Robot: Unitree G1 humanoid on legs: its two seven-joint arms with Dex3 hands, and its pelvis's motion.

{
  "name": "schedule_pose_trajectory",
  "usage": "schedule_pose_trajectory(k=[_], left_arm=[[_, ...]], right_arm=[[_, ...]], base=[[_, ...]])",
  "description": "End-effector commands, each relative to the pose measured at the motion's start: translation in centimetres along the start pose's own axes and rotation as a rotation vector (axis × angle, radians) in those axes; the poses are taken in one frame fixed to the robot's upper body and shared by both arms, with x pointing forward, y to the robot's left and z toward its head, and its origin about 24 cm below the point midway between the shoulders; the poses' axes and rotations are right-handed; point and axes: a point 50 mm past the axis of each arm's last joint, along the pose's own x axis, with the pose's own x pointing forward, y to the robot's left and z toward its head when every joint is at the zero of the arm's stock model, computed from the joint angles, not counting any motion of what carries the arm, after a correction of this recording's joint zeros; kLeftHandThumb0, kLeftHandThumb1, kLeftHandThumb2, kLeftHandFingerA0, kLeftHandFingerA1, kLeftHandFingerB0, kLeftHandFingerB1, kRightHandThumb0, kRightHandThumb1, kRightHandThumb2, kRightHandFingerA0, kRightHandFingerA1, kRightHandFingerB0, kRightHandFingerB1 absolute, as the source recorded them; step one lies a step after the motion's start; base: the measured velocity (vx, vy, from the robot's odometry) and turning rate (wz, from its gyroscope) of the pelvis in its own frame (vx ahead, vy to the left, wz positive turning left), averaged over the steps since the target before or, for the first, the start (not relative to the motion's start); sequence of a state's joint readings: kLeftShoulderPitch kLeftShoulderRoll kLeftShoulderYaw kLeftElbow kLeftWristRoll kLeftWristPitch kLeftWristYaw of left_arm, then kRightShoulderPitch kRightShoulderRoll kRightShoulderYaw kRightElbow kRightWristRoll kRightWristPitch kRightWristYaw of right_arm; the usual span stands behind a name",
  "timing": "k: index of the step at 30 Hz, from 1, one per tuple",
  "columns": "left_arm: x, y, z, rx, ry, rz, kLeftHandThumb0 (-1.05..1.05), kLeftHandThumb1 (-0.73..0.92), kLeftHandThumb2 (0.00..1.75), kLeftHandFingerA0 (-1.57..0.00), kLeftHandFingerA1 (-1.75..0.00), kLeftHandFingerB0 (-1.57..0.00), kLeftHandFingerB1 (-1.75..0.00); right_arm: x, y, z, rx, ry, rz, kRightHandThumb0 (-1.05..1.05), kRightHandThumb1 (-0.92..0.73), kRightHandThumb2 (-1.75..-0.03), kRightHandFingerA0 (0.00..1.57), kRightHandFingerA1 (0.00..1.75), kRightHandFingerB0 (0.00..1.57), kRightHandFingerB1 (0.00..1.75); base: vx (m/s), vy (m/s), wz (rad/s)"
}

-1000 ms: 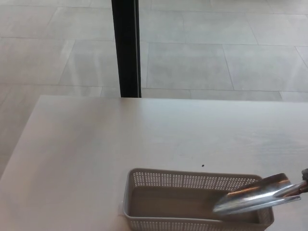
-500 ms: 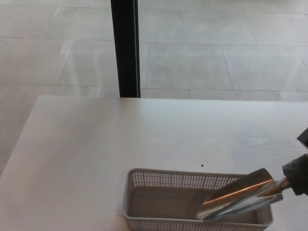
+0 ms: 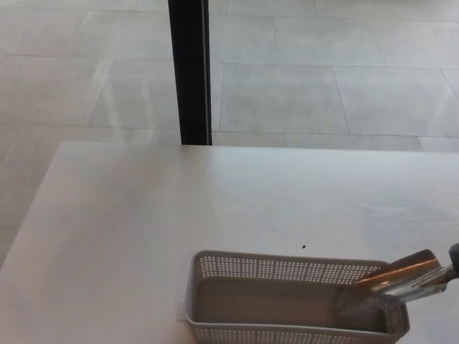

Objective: A garden tool is kept on the righthand side and a container is kept on the lefthand side on a desk infront of the robot. the robot uses its right hand to pick up the garden tool and makes a scooping motion inside the container

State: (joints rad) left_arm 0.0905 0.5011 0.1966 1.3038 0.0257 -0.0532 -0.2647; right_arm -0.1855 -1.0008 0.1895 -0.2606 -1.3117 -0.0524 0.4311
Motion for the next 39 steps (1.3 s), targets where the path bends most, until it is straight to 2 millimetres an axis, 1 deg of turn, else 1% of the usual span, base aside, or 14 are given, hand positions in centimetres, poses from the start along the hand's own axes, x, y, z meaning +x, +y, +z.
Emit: schedule_pose_trajectory(k=[1, 3, 7, 11, 22, 23, 24, 26, 27, 30, 31, 34, 35, 39], left_arm=[[-0.2, 0.7, -0.1, -0.014, 0.008, 0.004, -0.5, -0.13, 1.1, -0.96, -1.03, -0.86, -0.95], [-0.2, 0.8, -0.1, -0.002, 0.007, 0.015, -0.52, -0.12, 1.08, -0.97, -1.02, -0.88, -0.94], [-0.2, 0.7, 0.0, -0.001, 0.005, 0.016, -0.49, -0.12, 1.07, -0.97, -1.01, -0.89, -0.94], [-0.1, 0.6, 0.1, 0.005, 0.004, 0.003, -0.52, -0.12, 1.09, -0.98, -1.02, -0.88, -0.93], [0.0, 0.5, 0.4, -0.002, -0.001, 0.005, -0.53, -0.08, 1.04, -0.99, -1.01, -0.88, -0.93], [0.0, 0.5, 0.5, -0.007, -0.004, 0.005, -0.5, -0.11, 1.06, -0.99, -1.01, -0.88, -0.93], [0.0, 0.5, 0.5, -0.006, -0.005, 0.004, -0.47, -0.12, 1.06, -1.0, -1.01, -0.89, -0.93], [-0.1, 0.4, 0.5, 0.005, -0.008, -0.004, -0.52, -0.11, 1.05, -1.0, -1.01, -0.89, -0.92], [0.0, 0.4, 0.4, 0.005, -0.004, -0.002, -0.51, -0.11, 1.04, -1.01, -1.0, -0.88, -0.92], [-0.1, 0.4, 0.4, 0.002, -0.006, 0.002, -0.54, -0.09, 1.08, -0.96, -1.02, -0.86, -0.93], [-0.1, 0.4, 0.4, 0.0, -0.004, -0.005, -0.52, -0.08, 1.08, -0.94, -1.01, -0.85, -0.92], [-0.1, 0.3, 0.3, 0.004, -0.005, -0.007, -0.51, -0.11, 1.03, -0.97, -1.01, -0.89, -0.92], [-0.1, 0.3, 0.3, 0.011, -0.007, -0.007, -0.51, -0.13, 1.05, -0.99, -1.01, -0.9, -0.92], [0.0, 0.3, 0.3, -0.007, -0.002, 0.009, -0.53, -0.12, 1.07, -1.03, -1.02, -0.91, -0.93]], right_arm=[[0.4, 1.9, -1.8, -0.06, 0.142, 0.16, -0.43, -0.6, -0.61, 0.85, 1.71, 0.8, 0.78], [0.4, 2.1, -1.6, -0.053, 0.138, 0.149, -0.47, -0.62, -0.63, 0.88, 1.75, 0.76, 1.07], [0.3, 1.6, -1.2, -0.043, 0.119, 0.128, -0.43, -0.6, -0.6, 0.83, 1.75, 0.77, 0.76], [0.1, 0.6, -0.1, -0.016, 0.083, 0.05, -0.46, -0.59, -0.61, 0.87, 1.75, 0.79, 1.02], [-0.5, -1.6, 2.4, 0.004, -0.005, -0.066, -0.46, -0.64, -0.59, 0.9, 1.75, 0.79, 0.92], [-0.5, -1.8, 2.6, 0.004, -0.015, -0.061, -0.45, -0.44, -0.89, 1.19, 1.38, 0.77, 0.9], [-0.5, -1.9, 2.9, -0.001, -0.031, -0.064, -0.43, -0.58, -0.6, 0.87, 1.75, 0.81, 0.77], [-0.6, -1.7, 3.3, -0.028, -0.049, -0.068, -0.45, -0.42, -0.88, 1.19, 1.38, 0.79, 0.86], [-0.6, -1.6, 3.6, -0.026, -0.05, -0.063, -0.43, -0.61, -0.63, 0.92, 1.75, 0.83, 0.85], [-0.7, -1.2, 4.6, -0.048, -0.064, -0.059, -0.43, -0.63, -0.59, 0.91, 1.75, 0.83, 0.89], [-0.7, -1.1, 4.9, -0.046, -0.071, -0.049, -0.47, -0.44, -0.9, 1.19, 1.39, 0.79, 0.86], [-0.7, -0.5, 6.1, -0.049, -0.08, -0.019, -0.46, -0.47, -0.93, 1.18, 1.36, 0.8, 0.91], [-0.7, -0.3, 6.5, -0.046, -0.083, -0.01, -0.44, -0.64, -0.59, 0.9, 1.75, 0.82, 0.83], [-0.3, 0.1, 8.6, 0.009, -0.092, 0.027, -0.46, -0.74, -0.62, 0.92, 1.75, 0.79, 1.05]], base=[[0.0, 0.0, 0.0], [0.0, 0.0, 0.0], [0.0, 0.0, 0.0], [0.0, 0.0, 0.0], [0.0, 0.0, 0.0], [0.0, 0.0, 0.0], [0.0, 0.0, 0.0], [0.0, 0.0, 0.0], [0.0, 0.0, 0.0], [0.0, 0.0, 0.0], [0.0, 0.0, 0.0], [0.0, 0.0, 0.0], [0.0, 0.0, 0.0], [0.0, 0.0, 0.0]])
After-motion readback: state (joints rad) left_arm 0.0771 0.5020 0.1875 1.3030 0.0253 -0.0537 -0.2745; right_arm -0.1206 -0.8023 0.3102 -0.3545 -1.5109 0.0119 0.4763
